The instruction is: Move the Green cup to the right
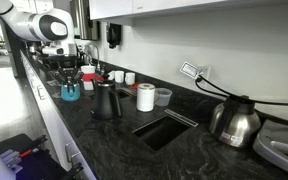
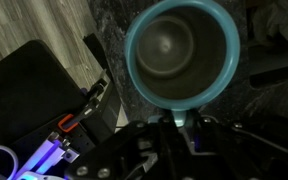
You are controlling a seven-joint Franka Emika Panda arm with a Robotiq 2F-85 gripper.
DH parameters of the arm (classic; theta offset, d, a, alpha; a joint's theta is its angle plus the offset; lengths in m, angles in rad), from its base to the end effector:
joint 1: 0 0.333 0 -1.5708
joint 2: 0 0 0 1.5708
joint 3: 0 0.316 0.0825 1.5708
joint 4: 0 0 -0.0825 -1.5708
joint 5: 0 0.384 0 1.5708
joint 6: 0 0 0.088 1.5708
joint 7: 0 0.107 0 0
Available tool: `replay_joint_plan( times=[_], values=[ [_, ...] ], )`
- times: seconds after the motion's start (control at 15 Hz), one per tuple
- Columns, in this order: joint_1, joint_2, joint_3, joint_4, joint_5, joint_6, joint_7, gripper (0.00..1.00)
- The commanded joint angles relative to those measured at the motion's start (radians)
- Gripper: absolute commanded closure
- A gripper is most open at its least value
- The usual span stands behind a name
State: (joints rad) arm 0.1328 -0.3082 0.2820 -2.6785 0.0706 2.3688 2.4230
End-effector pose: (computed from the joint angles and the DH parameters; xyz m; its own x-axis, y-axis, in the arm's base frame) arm 0.3655 0.1561 0.3296 -0.4807 -0.8763 0.0310 -0.8769 0.4803 -0.0204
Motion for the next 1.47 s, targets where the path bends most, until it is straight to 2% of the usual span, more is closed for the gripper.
replay_joint_plan(
  times=[0.0,0.27,0.33,0.47,0.53,0.6,0.67,1.0,1.27,1.4],
  values=[
    [0.004,0.019,0.019,-0.004,-0.024,0.048,0.028,0.96],
    [0.017,0.033,0.033,-0.005,-0.018,0.07,0.024,0.96],
    [0.021,0.034,0.03,-0.007,-0.01,0.08,0.02,0.86],
    [0.02,0.037,0.03,-0.01,-0.016,0.09,0.02,0.6],
    [0.018,0.038,0.03,-0.012,-0.02,0.095,0.021,0.51],
    [0.015,0.039,0.03,-0.013,-0.025,0.098,0.022,0.47],
    [0.013,0.04,0.028,-0.015,-0.024,0.1,0.023,0.37],
    [0.013,0.017,0.017,-0.022,-0.019,0.086,0.008,0.01],
    [0.042,-0.012,-0.006,-0.025,0.041,0.068,-0.056,0.0],
    [0.022,0.012,0.013,-0.013,0.007,0.066,-0.013,0.0]
  ],
)
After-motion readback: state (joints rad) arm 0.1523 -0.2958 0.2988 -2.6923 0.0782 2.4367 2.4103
